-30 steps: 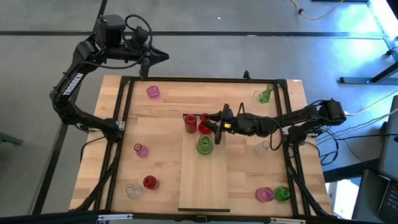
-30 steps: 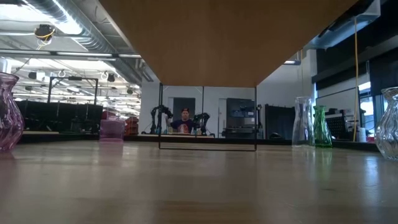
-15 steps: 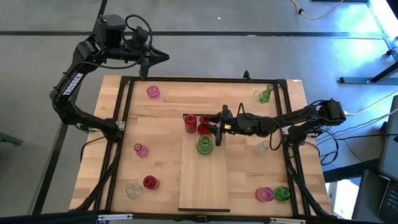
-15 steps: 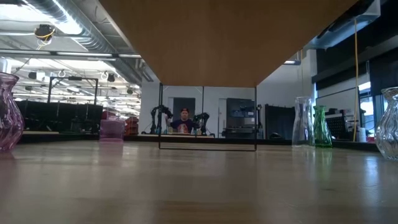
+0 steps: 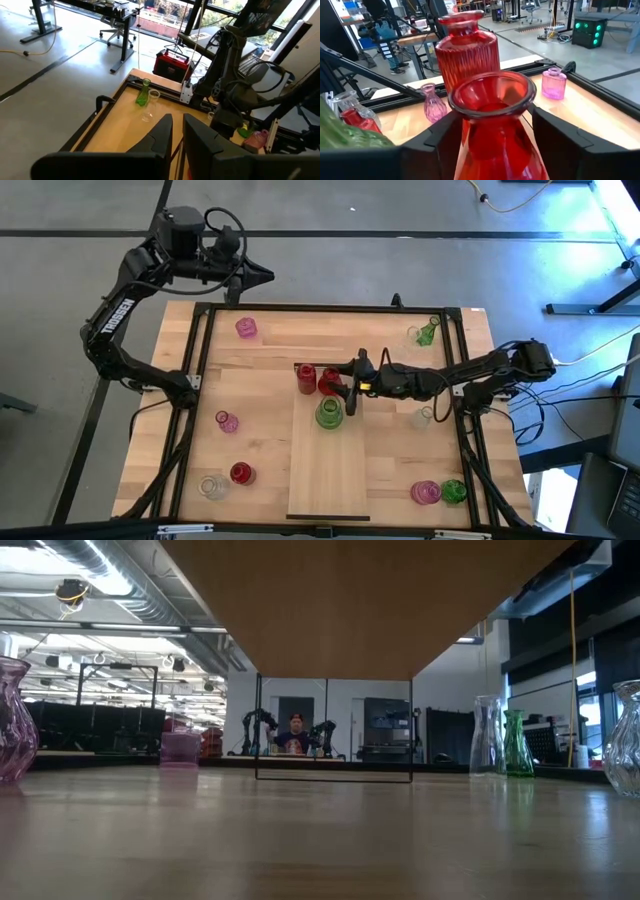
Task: Sort vases onto shelf
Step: Put the top red vase on the shelf aligned with the other red vase
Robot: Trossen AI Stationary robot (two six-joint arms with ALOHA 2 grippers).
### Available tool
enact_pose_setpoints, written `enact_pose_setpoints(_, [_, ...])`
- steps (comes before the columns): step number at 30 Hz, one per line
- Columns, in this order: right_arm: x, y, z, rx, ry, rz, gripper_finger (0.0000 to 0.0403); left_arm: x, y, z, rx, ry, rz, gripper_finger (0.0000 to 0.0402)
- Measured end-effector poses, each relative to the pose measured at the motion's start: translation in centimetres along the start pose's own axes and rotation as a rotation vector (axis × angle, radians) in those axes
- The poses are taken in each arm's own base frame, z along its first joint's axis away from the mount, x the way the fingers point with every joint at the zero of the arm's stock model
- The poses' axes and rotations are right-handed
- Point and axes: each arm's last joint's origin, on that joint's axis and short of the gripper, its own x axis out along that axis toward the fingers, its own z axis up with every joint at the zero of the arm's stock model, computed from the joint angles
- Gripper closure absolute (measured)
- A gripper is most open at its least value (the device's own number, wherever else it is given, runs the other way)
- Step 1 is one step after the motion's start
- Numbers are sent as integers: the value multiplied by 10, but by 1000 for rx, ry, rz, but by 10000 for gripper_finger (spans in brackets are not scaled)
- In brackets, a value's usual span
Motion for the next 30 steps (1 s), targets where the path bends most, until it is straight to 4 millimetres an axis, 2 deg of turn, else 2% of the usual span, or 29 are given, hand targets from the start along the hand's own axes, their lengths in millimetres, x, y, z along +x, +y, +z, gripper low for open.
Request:
enact_pose_setpoints(17, [-16, 0, 18, 22, -2, 36, 180, 1, -1, 0, 2, 1, 2, 363])
enact_pose_setpoints(30, [-16, 0, 17, 26, 6, 37, 180, 1, -3, 0, 0, 3, -5, 363])
